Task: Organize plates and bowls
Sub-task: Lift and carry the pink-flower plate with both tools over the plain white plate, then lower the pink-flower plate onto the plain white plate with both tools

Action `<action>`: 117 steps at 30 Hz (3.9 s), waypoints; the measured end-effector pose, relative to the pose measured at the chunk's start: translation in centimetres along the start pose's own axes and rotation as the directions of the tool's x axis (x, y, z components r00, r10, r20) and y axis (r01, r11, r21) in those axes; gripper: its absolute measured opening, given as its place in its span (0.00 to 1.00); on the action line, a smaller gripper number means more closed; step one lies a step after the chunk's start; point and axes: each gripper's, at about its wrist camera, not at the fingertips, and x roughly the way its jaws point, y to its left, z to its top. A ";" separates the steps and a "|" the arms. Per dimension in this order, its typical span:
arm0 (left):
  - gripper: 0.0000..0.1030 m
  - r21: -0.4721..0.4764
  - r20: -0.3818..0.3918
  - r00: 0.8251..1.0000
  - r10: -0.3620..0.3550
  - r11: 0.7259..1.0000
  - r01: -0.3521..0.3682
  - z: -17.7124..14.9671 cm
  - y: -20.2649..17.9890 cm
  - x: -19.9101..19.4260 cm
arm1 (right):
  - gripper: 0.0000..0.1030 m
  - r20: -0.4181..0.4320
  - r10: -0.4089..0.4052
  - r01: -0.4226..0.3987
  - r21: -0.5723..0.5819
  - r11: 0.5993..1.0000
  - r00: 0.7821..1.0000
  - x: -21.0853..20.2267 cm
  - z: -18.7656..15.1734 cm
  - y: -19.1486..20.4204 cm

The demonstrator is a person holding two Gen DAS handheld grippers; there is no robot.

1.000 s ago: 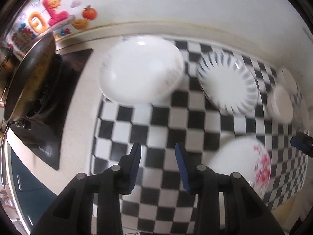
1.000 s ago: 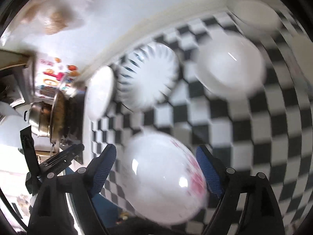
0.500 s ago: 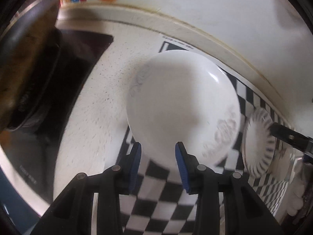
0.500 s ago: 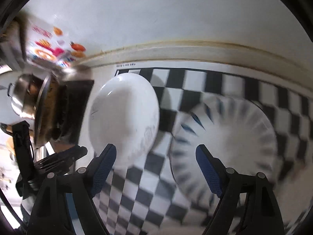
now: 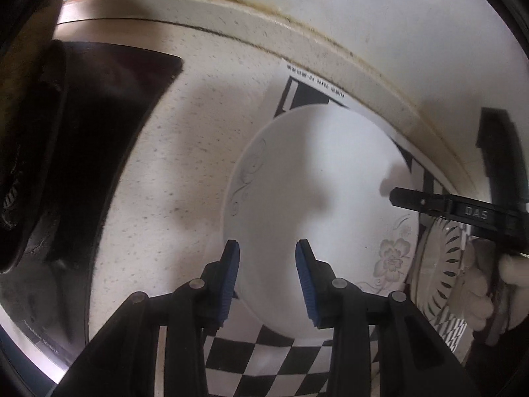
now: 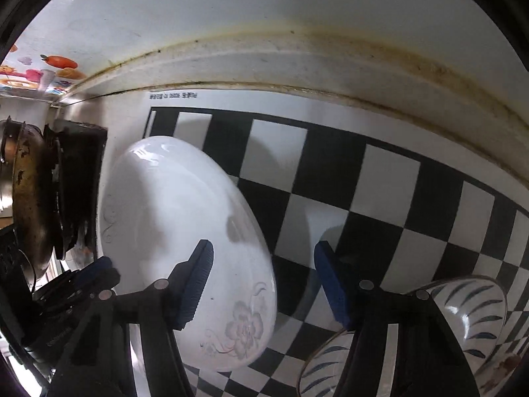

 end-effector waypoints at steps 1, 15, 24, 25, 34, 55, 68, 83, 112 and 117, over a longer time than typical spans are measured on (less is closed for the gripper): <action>0.32 -0.002 0.006 1.000 0.004 1.000 -0.004 0.2 0.2 -0.1 | 0.64 -0.003 0.005 -0.005 -0.001 1.000 1.000 0.1 0.0 0.0; 0.30 -0.143 -0.090 0.976 -0.201 0.972 0.187 1.4 3.4 3.8 | 0.58 -0.048 0.035 -0.038 -0.049 0.998 0.998 1.7 0.2 3.2; 0.29 -0.106 -0.054 0.985 -0.162 0.982 0.156 1.0 2.7 3.3 | 0.21 -0.042 0.050 -0.049 0.008 0.999 0.998 1.8 -0.6 1.2; 0.29 -0.099 -0.051 0.986 -0.162 0.983 0.156 1.0 3.0 2.9 | 0.20 -0.035 0.050 -0.050 0.003 0.999 0.998 1.7 -0.8 1.2; 0.29 -0.056 -0.004 0.988 -0.157 0.986 0.157 0.4 1.7 0.2 | 0.18 0.017 0.082 -0.082 0.018 0.996 0.997 -0.6 -3.7 1.1; 0.29 0.071 0.002 0.984 -0.180 0.981 0.180 -11.8 -7.2 -6.2 | 0.18 0.170 0.113 -0.113 -0.013 0.994 0.979 -13.6 -24.3 -4.9; 0.29 0.179 -0.126 0.984 -0.127 0.973 0.148 -20.7 -13.9 -1.6 | 0.18 0.148 0.109 -0.128 0.125 0.984 0.983 -11.8 -37.5 -14.8; 0.30 0.333 -0.169 0.981 0.100 0.942 -0.038 -23.8 -17.1 2.4 | 0.18 0.112 0.064 -0.081 0.151 0.985 0.992 -8.1 -39.4 -16.9; 0.32 0.353 -0.236 0.942 0.237 0.925 -0.144 -24.9 -19.1 5.5 | 0.20 -0.001 0.024 -0.023 0.269 0.963 1.000 -7.5 -38.2 -16.3; 0.32 0.359 -0.236 0.939 0.250 0.920 -0.155 -25.0 -19.6 5.8 | 0.23 0.002 0.037 -0.036 0.288 0.957 0.999 -7.8 -37.9 -16.6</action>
